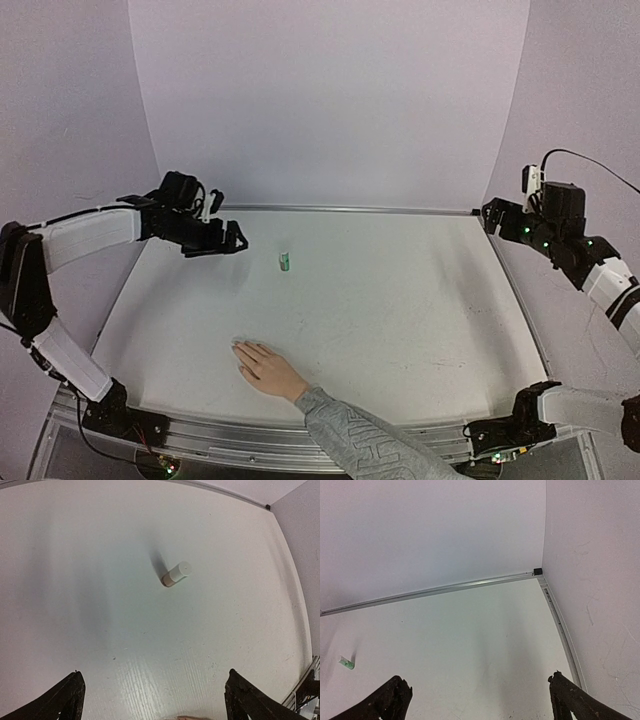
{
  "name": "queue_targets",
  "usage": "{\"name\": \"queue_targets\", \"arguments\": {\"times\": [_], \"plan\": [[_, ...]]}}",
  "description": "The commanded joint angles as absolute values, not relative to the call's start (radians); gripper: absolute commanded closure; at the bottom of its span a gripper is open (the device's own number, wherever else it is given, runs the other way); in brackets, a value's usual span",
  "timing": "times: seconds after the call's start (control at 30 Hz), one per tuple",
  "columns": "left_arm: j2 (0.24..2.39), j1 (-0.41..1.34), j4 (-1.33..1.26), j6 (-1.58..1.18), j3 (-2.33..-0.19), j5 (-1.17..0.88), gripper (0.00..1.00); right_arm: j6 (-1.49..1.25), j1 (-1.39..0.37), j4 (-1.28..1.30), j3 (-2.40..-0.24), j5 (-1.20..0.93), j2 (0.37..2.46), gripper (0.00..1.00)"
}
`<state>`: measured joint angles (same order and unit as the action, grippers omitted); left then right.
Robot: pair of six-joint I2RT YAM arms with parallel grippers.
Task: Paint the nails
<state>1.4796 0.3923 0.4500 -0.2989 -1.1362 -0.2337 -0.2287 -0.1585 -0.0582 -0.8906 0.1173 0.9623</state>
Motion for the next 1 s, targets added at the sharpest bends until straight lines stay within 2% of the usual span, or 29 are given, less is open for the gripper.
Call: {"name": "queue_targets", "arguments": {"times": [0.0, 0.23, 0.33, 0.63, 0.83, 0.97], "plan": [[1.659, 0.499, 0.501, -0.317, -1.337, -0.221, 0.02, -0.224, -0.147, -0.139, -0.881, 0.033, 0.957, 0.02], [2.01, 0.608, 0.664, -0.277, -1.712, -0.14, 0.08, -0.216, -0.141, -0.156, -0.871, -0.038, 0.947, 0.02], [2.124, 0.628, 0.711, -0.265, -1.852, -0.112, 0.14, -0.212, -0.141, -0.157, -0.87, -0.052, 0.941, 0.02], [2.309, 0.638, 0.803, -0.249, -2.059, -0.022, 0.3, -0.199, -0.139, -0.157, -0.868, -0.059, 0.932, 0.02], [2.311, 0.64, 0.824, -0.246, -2.072, 0.038, 0.31, -0.196, -0.138, -0.16, -0.867, -0.061, 0.93, 0.02], [2.313, 0.637, 0.821, -0.215, -2.082, 0.077, 0.23, -0.196, -0.139, -0.16, -0.867, -0.07, 0.943, 0.02]]}}
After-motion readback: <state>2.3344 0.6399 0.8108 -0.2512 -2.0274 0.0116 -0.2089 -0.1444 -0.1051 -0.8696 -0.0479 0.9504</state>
